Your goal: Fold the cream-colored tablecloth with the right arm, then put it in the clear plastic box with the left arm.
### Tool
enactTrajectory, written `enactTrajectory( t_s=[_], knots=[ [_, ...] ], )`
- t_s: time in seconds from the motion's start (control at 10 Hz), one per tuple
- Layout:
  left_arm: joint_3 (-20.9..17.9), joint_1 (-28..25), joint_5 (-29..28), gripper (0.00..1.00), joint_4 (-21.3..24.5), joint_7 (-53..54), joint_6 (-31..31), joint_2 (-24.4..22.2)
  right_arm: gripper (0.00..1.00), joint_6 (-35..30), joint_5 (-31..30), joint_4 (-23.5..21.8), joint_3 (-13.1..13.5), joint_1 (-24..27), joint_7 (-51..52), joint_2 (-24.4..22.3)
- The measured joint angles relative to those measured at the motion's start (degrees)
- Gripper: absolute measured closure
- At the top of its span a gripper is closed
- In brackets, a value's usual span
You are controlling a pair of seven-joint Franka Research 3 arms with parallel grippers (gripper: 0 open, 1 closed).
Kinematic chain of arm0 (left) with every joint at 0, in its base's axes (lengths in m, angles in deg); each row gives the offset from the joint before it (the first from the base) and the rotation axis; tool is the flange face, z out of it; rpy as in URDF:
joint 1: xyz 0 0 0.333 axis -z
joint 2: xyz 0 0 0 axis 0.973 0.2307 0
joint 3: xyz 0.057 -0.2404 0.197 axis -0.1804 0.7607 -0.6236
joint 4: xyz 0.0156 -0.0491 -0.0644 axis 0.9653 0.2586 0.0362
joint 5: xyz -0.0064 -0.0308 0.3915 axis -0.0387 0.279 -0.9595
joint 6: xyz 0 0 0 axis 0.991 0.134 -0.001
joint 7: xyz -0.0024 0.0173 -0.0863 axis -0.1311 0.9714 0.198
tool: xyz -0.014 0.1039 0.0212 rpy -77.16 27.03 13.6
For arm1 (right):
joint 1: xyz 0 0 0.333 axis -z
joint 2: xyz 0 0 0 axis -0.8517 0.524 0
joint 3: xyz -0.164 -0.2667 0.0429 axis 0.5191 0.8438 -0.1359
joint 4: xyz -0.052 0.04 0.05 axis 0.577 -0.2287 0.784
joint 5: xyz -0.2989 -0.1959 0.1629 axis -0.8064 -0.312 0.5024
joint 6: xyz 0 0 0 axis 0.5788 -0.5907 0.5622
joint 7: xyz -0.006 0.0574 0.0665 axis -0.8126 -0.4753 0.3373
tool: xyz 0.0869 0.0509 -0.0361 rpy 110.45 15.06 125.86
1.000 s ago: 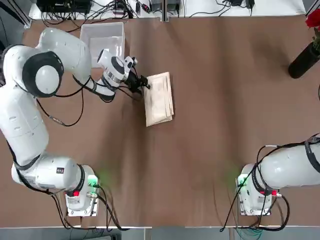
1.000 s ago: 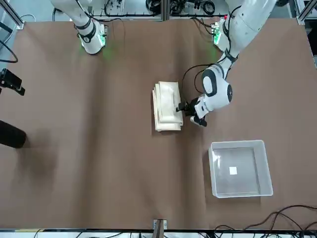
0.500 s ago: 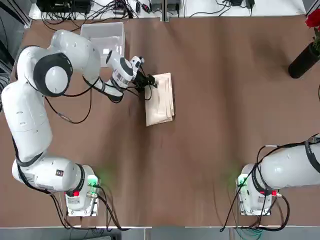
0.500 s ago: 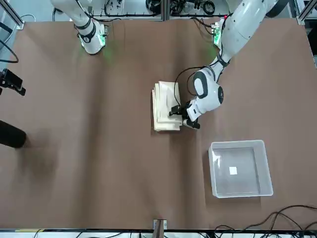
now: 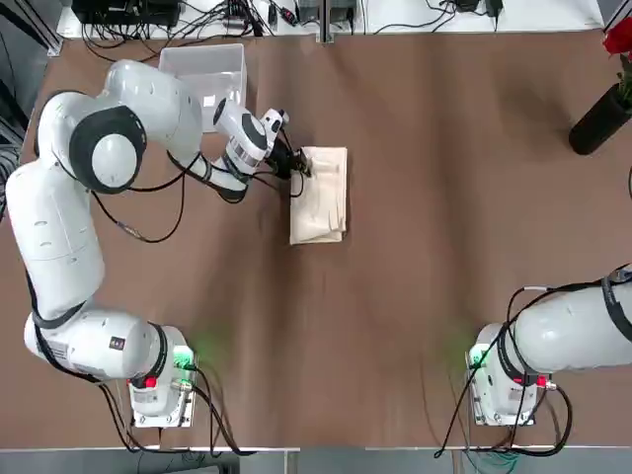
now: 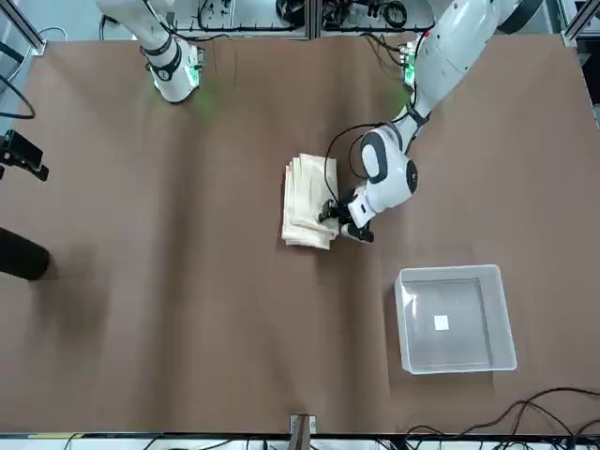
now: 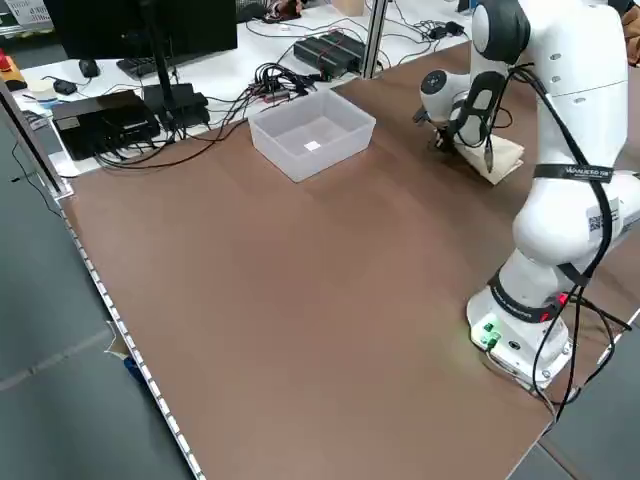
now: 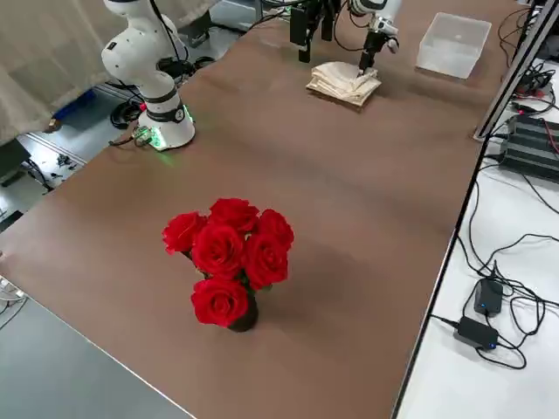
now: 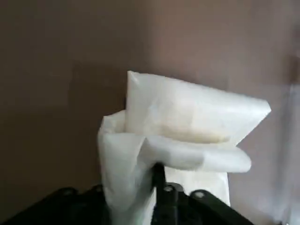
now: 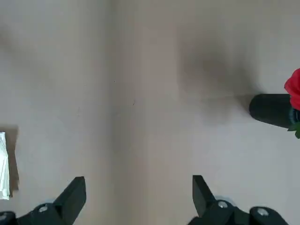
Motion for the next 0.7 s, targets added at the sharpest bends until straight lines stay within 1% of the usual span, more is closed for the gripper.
enactTrajectory(
  t_s=[0.1,0.2,0.4,0.7],
  knots=[
    [0.0,0.0,0.0,0.80,-0.2,0.1,0.0,-0.1,0.00,0.0,0.0,0.0,0.0,0.0,0.0,0.0],
    [0.0,-0.2,0.0,0.84,-0.4,0.1,0.0,-0.3,0.00,0.0,0.0,0.0,0.0,-0.1,0.0,0.0],
    [0.0,-0.6,0.0,0.85,-0.5,0.1,0.5,-1.2,0.00,0.0,0.0,0.0,0.0,-0.1,0.0,0.0],
    [-0.2,-2.5,0.0,0.87,-0.8,0.1,6.1,-4.4,0.00,0.0,0.0,-0.1,0.0,-0.1,0.0,0.0]
  ],
)
